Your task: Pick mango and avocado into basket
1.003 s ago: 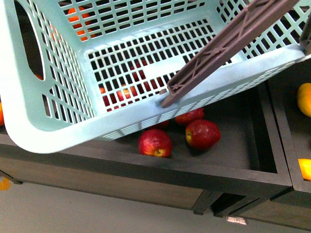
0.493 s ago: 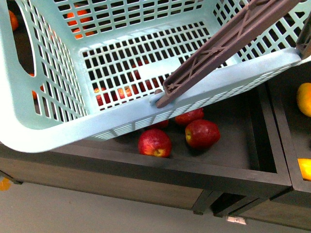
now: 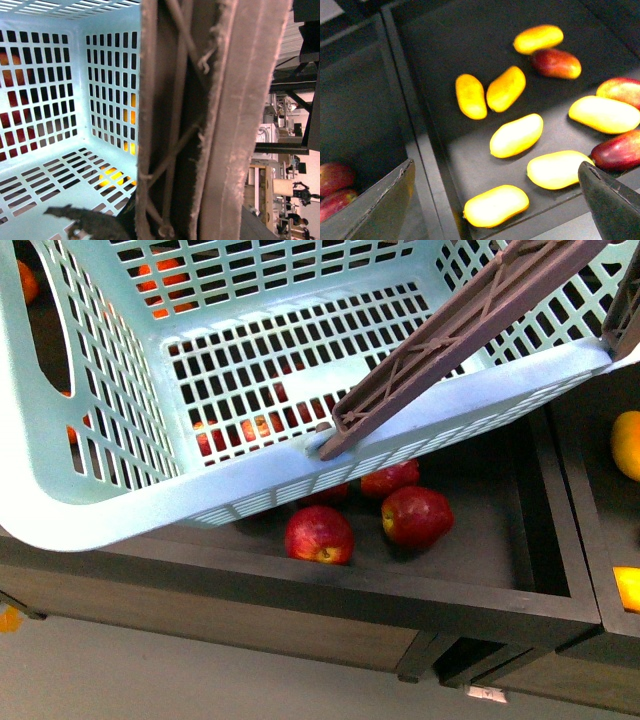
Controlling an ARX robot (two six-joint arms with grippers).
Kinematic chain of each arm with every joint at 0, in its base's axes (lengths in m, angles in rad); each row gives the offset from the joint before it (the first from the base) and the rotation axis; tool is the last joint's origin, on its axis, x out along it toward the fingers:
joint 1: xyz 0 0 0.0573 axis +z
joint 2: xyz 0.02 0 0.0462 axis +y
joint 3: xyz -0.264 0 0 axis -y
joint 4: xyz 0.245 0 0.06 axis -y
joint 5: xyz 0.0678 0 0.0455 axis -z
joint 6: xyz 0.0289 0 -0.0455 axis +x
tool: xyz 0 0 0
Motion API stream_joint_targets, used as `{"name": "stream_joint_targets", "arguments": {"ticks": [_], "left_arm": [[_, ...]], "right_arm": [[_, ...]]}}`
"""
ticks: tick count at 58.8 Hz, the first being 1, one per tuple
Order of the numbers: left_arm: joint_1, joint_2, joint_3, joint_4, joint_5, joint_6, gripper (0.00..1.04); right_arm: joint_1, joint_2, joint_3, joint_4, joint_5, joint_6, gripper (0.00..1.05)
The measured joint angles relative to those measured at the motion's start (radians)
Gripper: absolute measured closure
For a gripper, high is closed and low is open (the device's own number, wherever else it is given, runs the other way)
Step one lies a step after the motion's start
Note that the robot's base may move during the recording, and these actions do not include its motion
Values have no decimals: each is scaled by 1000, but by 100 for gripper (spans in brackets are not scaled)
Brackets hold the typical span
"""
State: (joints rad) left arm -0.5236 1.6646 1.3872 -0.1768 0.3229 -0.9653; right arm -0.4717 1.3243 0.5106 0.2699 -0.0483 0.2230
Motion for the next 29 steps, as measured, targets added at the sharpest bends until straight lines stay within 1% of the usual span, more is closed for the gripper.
{"name": "stream_joint_targets", "arguments": {"ticks": [7,10,17,29], "left_arm": [[0,0,0,0,7,0,89],[0,0,0,0,7,0,89],[0,0,0,0,7,0,89],[0,0,0,0,5,0,89]], "right_arm": [[1,306,153,34,42,83,9],[2,394,208,31,65,118,9],[3,597,361,-33,86,238,9],[19,839,562,-134,70,445,9]]}}
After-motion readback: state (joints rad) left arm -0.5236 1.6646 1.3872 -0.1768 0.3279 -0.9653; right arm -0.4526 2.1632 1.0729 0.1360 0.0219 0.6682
